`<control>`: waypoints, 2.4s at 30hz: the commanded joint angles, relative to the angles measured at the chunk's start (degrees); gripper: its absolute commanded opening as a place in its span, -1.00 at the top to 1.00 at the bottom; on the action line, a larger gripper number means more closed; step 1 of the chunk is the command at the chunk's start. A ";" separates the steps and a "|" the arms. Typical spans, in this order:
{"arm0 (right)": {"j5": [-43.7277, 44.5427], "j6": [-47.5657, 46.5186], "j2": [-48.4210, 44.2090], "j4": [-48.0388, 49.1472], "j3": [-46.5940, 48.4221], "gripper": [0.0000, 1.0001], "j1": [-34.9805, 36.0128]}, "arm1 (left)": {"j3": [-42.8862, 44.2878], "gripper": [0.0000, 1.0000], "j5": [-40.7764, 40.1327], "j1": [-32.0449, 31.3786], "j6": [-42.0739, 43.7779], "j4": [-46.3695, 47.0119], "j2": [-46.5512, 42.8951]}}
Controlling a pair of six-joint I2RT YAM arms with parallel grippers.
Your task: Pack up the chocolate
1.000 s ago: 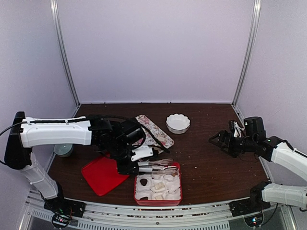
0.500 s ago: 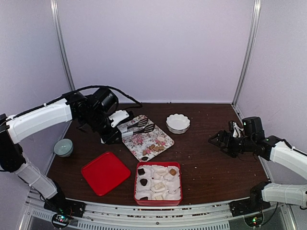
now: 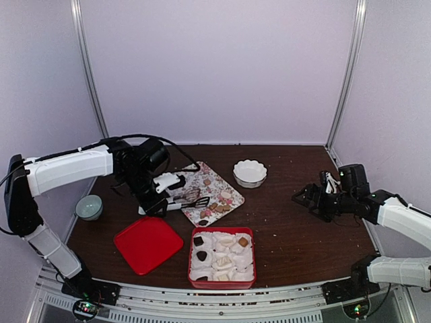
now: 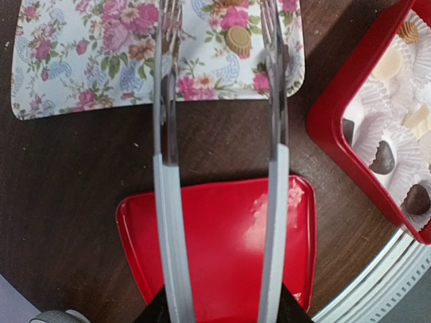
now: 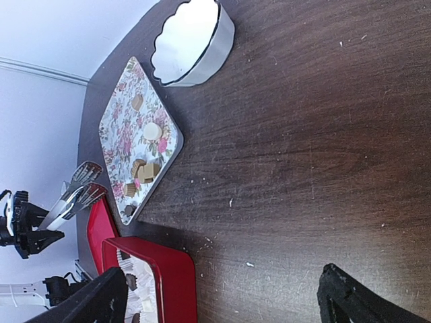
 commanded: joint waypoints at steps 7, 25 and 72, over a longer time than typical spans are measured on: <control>0.82 -0.39 2.43 1.48 2.31 -1.00 0.33 | -0.30 0.21 2.59 -0.53 -1.03 -0.28 3.20; 0.37 -0.76 3.89 2.02 2.46 -0.99 0.30 | 3.23 0.41 -1.23 -0.93 -1.77 -1.55 8.89; -0.27 -2.21 4.62 1.33 3.37 -0.99 0.27 | 7.38 0.34 2.30 -1.06 0.36 -1.10 7.88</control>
